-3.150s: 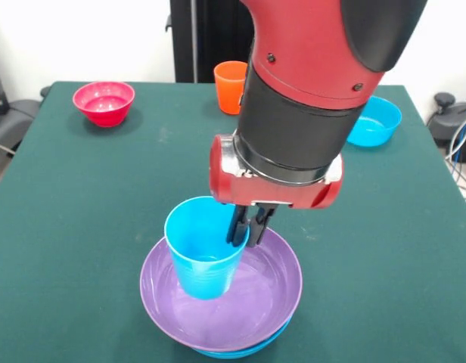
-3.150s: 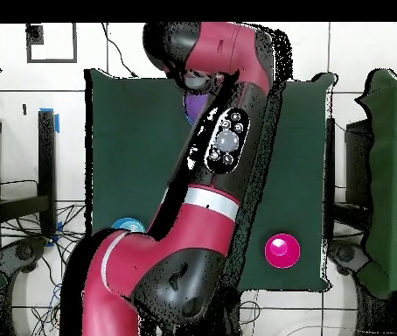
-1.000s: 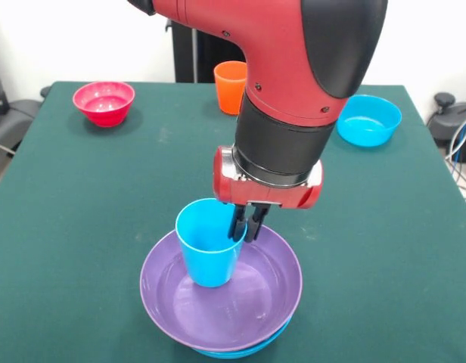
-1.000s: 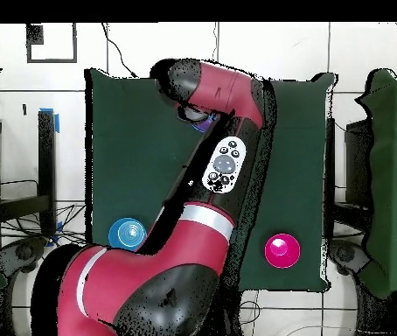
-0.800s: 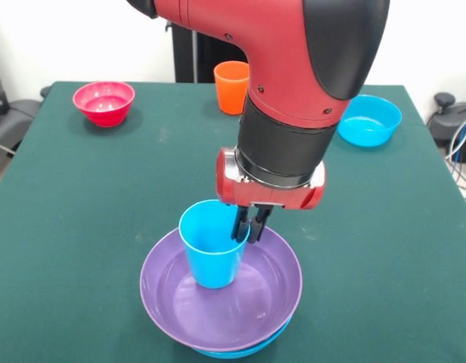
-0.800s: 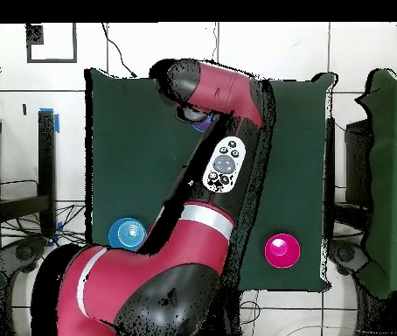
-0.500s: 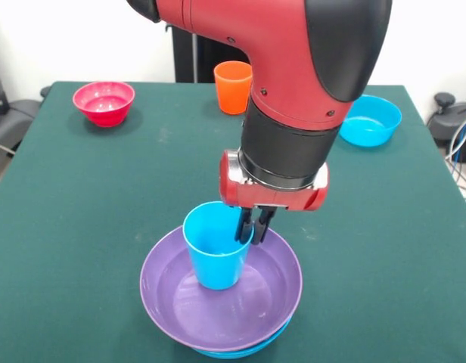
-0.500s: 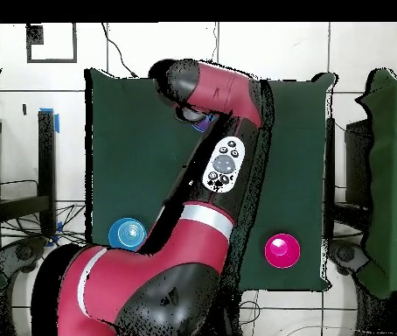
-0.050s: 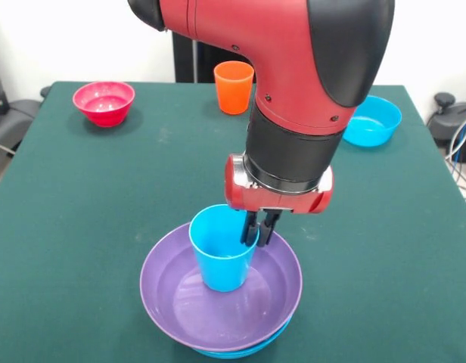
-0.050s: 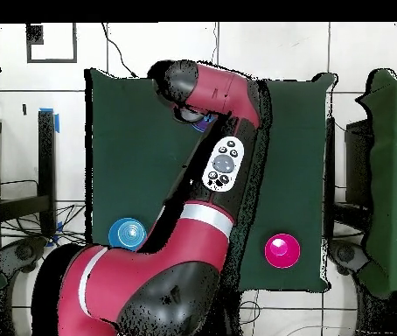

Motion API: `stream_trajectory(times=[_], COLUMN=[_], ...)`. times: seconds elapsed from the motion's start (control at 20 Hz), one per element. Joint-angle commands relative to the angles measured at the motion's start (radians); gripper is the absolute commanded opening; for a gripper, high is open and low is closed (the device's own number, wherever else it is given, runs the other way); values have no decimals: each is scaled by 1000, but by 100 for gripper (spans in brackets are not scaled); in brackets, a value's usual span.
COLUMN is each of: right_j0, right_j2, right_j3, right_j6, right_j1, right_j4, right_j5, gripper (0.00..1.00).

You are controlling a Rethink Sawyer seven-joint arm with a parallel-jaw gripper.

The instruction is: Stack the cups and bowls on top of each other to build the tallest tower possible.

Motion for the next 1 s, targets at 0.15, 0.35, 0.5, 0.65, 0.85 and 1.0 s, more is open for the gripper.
stream_trajectory(times=[0.15, 0.35, 0.5, 0.65, 0.85, 1.0], right_j0=[-14, -21, -28, -39, -52, -53], right_j2=[128, 125, 122, 116, 111, 108], right_j3=[-23, -55, -86, -130, -181, -178], right_j6=[25, 20, 13, 12, 8, 6], right_j1=[29, 47, 57, 75, 101, 94], right_j4=[-63, -64, -62, -58, -54, -56], right_j5=[-10, 2, 26, 54, 77, 83], gripper=[0, 0, 0, 0, 0, 0])
